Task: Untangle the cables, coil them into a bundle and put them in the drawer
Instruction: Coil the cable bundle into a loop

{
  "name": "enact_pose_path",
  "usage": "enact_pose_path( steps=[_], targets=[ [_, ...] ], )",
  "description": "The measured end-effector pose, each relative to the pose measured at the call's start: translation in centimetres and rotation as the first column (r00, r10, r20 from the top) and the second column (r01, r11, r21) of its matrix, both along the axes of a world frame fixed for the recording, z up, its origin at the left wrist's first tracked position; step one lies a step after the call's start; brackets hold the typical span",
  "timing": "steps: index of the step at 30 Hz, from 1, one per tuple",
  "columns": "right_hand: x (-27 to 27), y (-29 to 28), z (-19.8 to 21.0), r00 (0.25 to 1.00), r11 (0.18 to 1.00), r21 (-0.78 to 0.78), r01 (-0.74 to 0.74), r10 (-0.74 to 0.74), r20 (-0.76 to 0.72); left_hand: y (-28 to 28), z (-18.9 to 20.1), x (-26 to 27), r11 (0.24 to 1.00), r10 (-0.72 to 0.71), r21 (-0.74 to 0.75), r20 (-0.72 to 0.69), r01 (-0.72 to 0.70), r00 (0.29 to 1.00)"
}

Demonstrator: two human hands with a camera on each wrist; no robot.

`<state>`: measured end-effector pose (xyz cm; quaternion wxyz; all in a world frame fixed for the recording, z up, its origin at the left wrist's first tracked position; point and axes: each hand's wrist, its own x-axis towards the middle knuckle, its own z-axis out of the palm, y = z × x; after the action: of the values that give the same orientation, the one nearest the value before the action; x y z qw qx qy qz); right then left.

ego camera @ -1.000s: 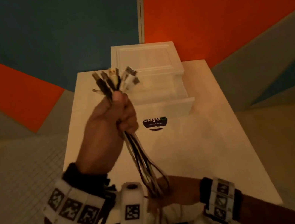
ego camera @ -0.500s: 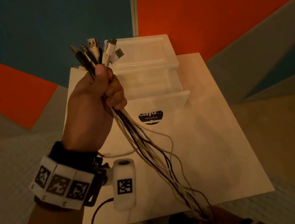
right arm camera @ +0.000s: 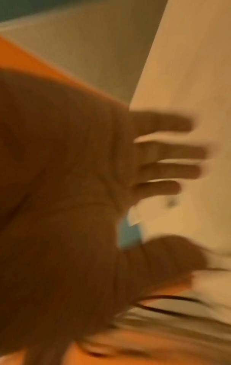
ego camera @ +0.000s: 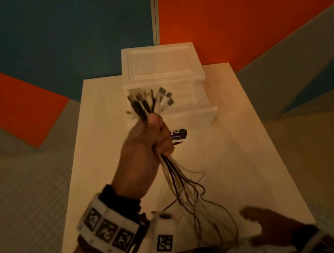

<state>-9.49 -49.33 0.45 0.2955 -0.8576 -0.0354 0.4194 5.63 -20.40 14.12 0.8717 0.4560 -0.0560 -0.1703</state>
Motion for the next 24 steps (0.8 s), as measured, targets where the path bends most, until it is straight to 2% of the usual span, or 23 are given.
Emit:
enact_pose_path(
  steps=[1, 2, 3, 4, 5, 6, 8, 10, 11, 14, 15, 16, 17, 18, 19, 20, 21, 22, 23, 24],
  targets=[
    [2.0, 1.2, 1.9, 0.991, 0.996, -0.014, 0.083, -0.08, 0.111, -0.5, -0.7, -0.3, 1.0, -0.015, 0.013, -0.014, 0.016, 1.0],
    [3.6, 2.3, 3.4, 0.958, 0.989, 0.072, 0.133, -0.146, 0.246, -0.9, -1.3, -0.6, 0.999, -0.029, 0.027, -0.025, 0.03, 0.999],
    [5.2, 4.0, 5.0, 0.902, 0.948, 0.244, 0.204, -0.279, 0.329, -1.3, -1.6, -0.9, 0.998, -0.04, 0.045, -0.034, 0.042, 0.999],
    [6.7, 6.2, 6.7, 0.872, 0.875, 0.441, 0.2, -0.364, 0.327, -1.7, -1.9, -1.1, 0.997, -0.044, 0.062, -0.044, 0.047, 0.998],
    [7.8, 8.4, 7.7, 0.877, 0.801, 0.58, 0.15, -0.379, 0.297, -2.1, -2.0, -1.3, 0.996, -0.037, 0.074, -0.054, 0.041, 0.998],
    [8.6, 10.4, 8.4, 0.906, 0.753, 0.65, 0.1, -0.339, 0.253, -2.3, -2.1, -1.3, 0.997, -0.016, 0.078, -0.07, 0.022, 0.997],
    [9.2, 13.2, 8.0, 0.945, 0.707, 0.698, 0.115, -0.295, 0.143, -2.4, -2.3, -0.8, 0.997, 0.061, 0.059, -0.142, -0.053, 0.988],
    [9.0, 14.4, 6.6, 0.915, 0.634, 0.73, 0.257, -0.402, 0.026, -1.7, -3.3, 0.0, 0.989, 0.143, -0.001, -0.253, -0.149, 0.957],
    [8.8, 14.5, 6.2, 0.897, 0.636, 0.71, 0.302, -0.442, 0.014, -1.2, -4.0, 0.2, 0.981, 0.16, -0.052, -0.321, -0.186, 0.934],
    [9.1, 14.0, 5.7, 0.888, 0.722, 0.637, 0.27, -0.442, 0.125, 0.6, -5.8, -0.3, 0.964, 0.123, -0.147, -0.487, -0.221, 0.864],
    [9.5, 13.8, 5.7, 0.896, 0.734, 0.627, 0.262, -0.426, 0.125, 1.4, -6.1, -0.6, 0.976, 0.103, -0.113, -0.519, -0.188, 0.848],
    [10.0, 13.7, 5.8, 0.908, 0.738, 0.621, 0.263, -0.406, 0.099, 2.3, -6.1, -1.0, 0.993, 0.091, -0.013, -0.543, -0.117, 0.835],
    [10.5, 13.6, 6.2, 0.922, 0.745, 0.612, 0.264, -0.382, 0.067, 3.5, -5.8, -1.3, 0.99, 0.077, 0.144, -0.551, 0.004, 0.831],
    [10.9, 13.5, 6.5, 0.932, 0.755, 0.598, 0.269, -0.36, 0.036, 4.9, -5.6, -1.5, 0.934, 0.055, 0.326, -0.543, 0.15, 0.838],
    [11.4, 13.4, 7.0, 0.941, 0.765, 0.582, 0.276, -0.337, -0.004, 6.3, -5.4, -1.6, 0.833, 0.047, 0.49, -0.524, 0.256, 0.85],
    [11.8, 13.2, 7.7, 0.947, 0.772, 0.564, 0.293, -0.317, -0.057, 7.5, -5.2, -1.7, 0.712, 0.08, 0.651, -0.445, 0.261, 0.892],
    [12.2, 13.0, 8.4, 0.948, 0.773, 0.555, 0.307, -0.298, -0.11, 8.4, -4.9, -1.7, 0.602, 0.121, 0.784, -0.276, 0.151, 0.953],
    [12.5, 12.8, 9.0, 0.952, 0.78, 0.546, 0.306, -0.269, -0.148, 9.0, -4.6, -1.7, 0.544, 0.113, 0.839, -0.046, -0.023, 0.993],
    [12.8, 12.7, 9.7, 0.959, 0.792, 0.541, 0.285, -0.23, -0.169, 9.1, -3.6, -1.8, 0.565, 0.032, 0.811, 0.161, -0.151, 0.986],
    [13.0, 12.7, 10.2, 0.969, 0.811, 0.532, 0.244, -0.176, -0.176, 8.8, -3.0, -1.7, 0.612, -0.1, 0.768, 0.312, -0.189, 0.945]
  ],
)
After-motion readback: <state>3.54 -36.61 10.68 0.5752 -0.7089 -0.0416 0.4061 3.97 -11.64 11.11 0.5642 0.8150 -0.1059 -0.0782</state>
